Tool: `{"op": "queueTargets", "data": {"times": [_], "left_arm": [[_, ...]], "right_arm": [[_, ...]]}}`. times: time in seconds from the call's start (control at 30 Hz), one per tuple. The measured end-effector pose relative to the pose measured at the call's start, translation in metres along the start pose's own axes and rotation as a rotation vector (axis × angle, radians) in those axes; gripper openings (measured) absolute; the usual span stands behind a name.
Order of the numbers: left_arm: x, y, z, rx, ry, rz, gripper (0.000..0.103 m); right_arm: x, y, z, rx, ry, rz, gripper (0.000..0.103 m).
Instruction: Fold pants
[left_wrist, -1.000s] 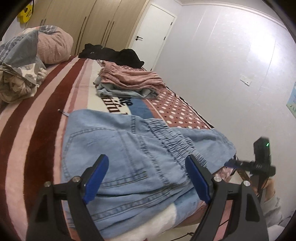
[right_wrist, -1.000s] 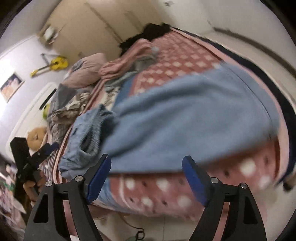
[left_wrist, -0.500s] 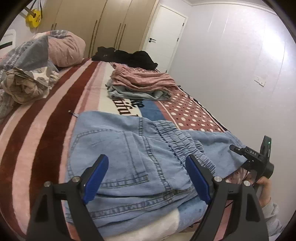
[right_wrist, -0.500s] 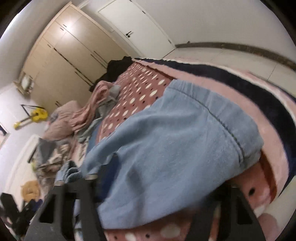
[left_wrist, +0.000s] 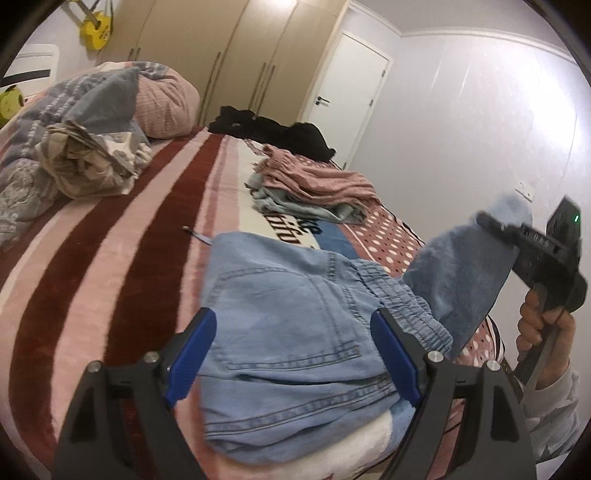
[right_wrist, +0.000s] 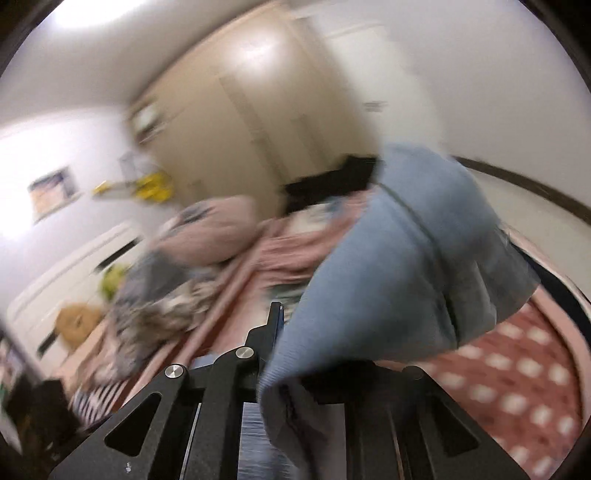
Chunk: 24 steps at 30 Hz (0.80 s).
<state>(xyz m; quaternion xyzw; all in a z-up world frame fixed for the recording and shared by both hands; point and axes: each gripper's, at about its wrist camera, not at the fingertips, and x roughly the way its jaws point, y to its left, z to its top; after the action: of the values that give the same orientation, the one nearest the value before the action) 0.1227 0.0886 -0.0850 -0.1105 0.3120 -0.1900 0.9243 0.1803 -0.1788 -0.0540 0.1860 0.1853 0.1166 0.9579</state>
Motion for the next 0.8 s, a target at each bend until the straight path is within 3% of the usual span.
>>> {"op": "queueTargets", "data": {"times": [0.17, 0.3, 0.4, 0.6, 0.7, 0.77, 0.8], "left_arm": [[-0.016, 0.028, -0.001, -0.054, -0.035, 0.036, 0.083], [-0.021, 0.046, -0.004, -0.091, -0.040, 0.054, 0.083], [-0.023, 0.056, -0.006, -0.115, -0.040, 0.060, 0.083], [-0.017, 0.058, -0.002, -0.138, -0.032, -0.029, 0.087], [-0.006, 0.046, 0.002, -0.106, -0.013, -0.059, 0.087], [0.003, 0.040, 0.002, -0.093, 0.014, -0.069, 0.087], [0.009, 0.038, 0.002, -0.091, 0.029, -0.079, 0.087]], "right_arm": [[0.063, 0.095, -0.032, -0.200, 0.170, 0.187, 0.007], [0.105, 0.137, -0.081, -0.331, 0.341, 0.276, 0.007], [0.126, 0.141, -0.115, -0.366, 0.471, 0.284, 0.007], [0.123, 0.132, -0.145, -0.437, 0.593, 0.320, 0.013], [0.113, 0.130, -0.148, -0.435, 0.599, 0.340, 0.031], [0.105, 0.133, -0.146, -0.447, 0.596, 0.352, 0.050], [0.095, 0.133, -0.143, -0.450, 0.584, 0.363, 0.052]]}}
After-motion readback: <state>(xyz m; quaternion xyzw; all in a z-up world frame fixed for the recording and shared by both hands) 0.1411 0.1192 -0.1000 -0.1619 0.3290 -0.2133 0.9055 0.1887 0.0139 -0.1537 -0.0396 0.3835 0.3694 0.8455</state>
